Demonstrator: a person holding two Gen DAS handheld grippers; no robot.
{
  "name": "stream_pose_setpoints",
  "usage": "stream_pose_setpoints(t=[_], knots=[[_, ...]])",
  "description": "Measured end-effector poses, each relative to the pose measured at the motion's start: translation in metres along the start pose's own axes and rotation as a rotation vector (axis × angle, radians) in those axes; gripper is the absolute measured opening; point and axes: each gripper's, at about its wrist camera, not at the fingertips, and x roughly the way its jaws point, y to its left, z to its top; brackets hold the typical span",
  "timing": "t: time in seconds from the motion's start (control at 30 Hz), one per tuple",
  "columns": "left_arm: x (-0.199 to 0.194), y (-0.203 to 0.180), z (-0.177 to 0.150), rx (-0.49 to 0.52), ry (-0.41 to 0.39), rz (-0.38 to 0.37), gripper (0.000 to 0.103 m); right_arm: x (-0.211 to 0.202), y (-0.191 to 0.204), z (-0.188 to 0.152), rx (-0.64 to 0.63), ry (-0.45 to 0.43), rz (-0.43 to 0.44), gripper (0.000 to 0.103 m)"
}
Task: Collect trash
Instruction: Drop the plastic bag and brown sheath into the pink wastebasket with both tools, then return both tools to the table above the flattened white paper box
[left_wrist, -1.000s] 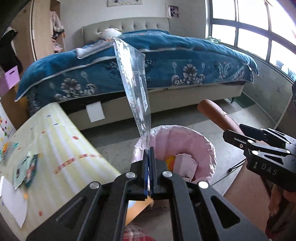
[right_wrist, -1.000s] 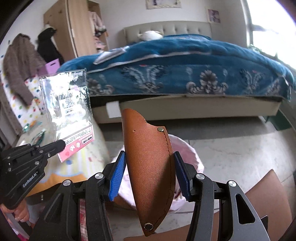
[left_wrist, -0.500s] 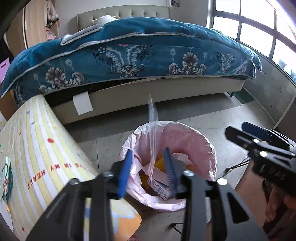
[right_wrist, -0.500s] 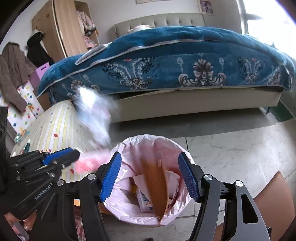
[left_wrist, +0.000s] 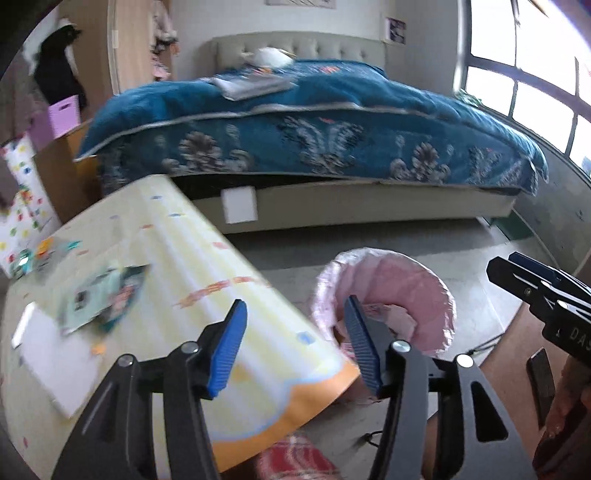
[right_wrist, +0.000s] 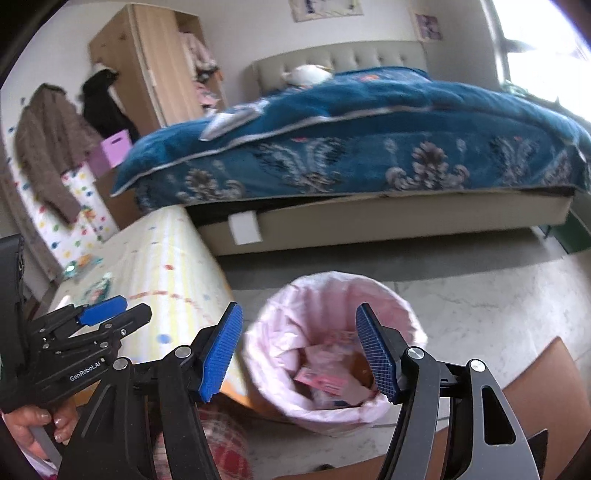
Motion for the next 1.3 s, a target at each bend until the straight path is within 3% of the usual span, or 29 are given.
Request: stream_pose_setpoints(t=[0.3,0.43,0.6,0.73,0.97,1.2,1.3], knots=[[-0.038,0.097,-0.035,-0.17,-0.002,0.181,0.058,-0.003,0.091,0.0,-0.139,-0.005,0.091,0.06],[-0.036,0.141,-0.048,-0.264,0.032,0.266,0.064,0.002,0.132,0.0,-0.206,0.002,0.115,0.06],[-0.022,0.172,-0.059,-0.303,0.089,0.333,0.064,0.006,0.164,-0.005,-0.268,0.015,0.136,0.06],[-0.016,0.184,-0.073,-0.322,0.138,0.323,0.064,0.008,0.186,-0.008,-0.31,0.03,0.137,0.06],[-0.034,0.204,-0.094,-0.319,0.136,0.33,0.065,0.013,0.206,-0.015,-0.328,0.048,0.152,0.06],[-0.056,0.243,-0.11,-0.319,0.156,0.425,0.065,0.019,0.223,-0.02,-0.354,0.065,0.189,0.06],[-0.068,0.248,-0.11,-0.337,0.124,0.39,0.069,0.021,0.233,-0.022,-0.364,0.063,0.205,0.06]])
